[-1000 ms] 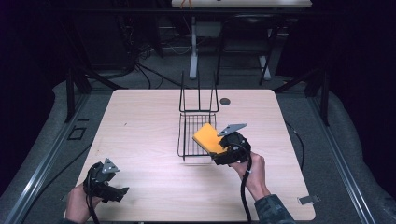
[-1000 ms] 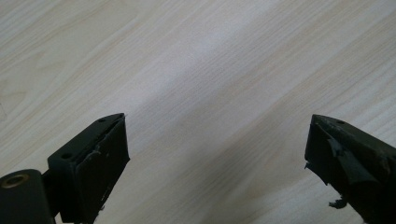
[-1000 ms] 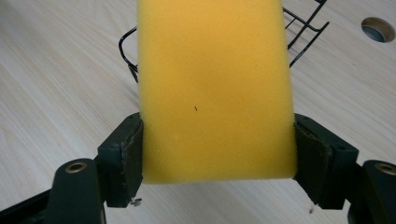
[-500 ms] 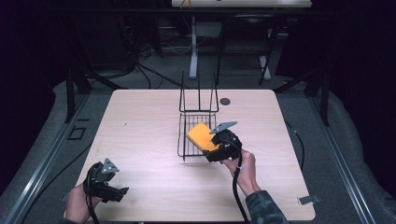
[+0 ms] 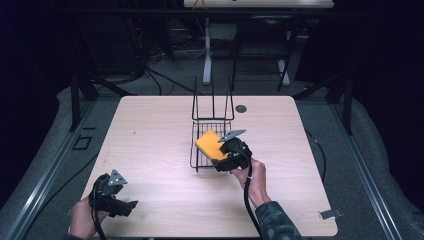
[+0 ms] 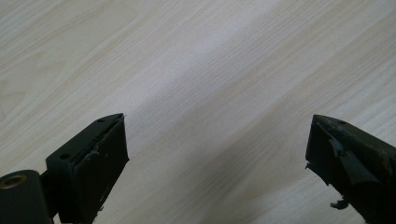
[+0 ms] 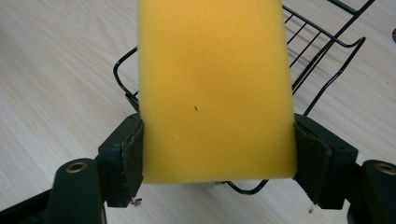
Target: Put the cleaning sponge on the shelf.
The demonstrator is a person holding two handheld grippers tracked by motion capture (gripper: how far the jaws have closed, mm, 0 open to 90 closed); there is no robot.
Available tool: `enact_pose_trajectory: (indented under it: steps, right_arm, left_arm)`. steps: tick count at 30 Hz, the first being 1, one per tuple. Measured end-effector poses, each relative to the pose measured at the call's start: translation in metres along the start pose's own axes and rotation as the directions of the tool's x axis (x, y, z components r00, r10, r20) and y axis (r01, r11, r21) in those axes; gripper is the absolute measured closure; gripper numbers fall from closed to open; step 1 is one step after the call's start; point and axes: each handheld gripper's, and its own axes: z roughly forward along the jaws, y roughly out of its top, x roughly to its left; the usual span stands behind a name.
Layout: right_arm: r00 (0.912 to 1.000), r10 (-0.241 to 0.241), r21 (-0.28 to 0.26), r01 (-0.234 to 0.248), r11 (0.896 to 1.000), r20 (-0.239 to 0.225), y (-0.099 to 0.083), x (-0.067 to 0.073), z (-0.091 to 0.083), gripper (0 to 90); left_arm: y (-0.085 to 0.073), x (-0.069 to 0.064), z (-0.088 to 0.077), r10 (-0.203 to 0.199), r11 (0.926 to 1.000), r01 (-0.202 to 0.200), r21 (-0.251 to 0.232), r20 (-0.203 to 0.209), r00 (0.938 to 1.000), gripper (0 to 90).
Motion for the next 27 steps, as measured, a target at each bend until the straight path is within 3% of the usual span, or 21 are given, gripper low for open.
enact_pose_trajectory:
  steps: [2, 9, 27]
  right_arm:
    - [0.9998, 0.020, -0.006, -0.020, 1.000, -0.002, 0.001, 0.000, 0.005, 26.2]
    - [0.9998, 0.013, 0.002, -0.013, 1.000, 0.012, 0.004, 0.004, 0.013, 26.3]
    - [0.9954, 0.089, 0.030, -0.090, 0.995, 0.034, 0.007, -0.002, 0.039, 25.9]
  left_arm:
    - [0.000, 0.000, 0.000, -0.002, 1.0000, 0.002, 0.004, 0.001, 1.0000, 5.5]
    - [0.000, 0.000, 0.001, -0.003, 1.0000, 0.003, 0.001, -0.002, 1.0000, 5.5]
    - [-0.001, -0.001, 0.000, 0.000, 1.0000, 0.000, -0.002, 0.004, 1.0000, 5.5]
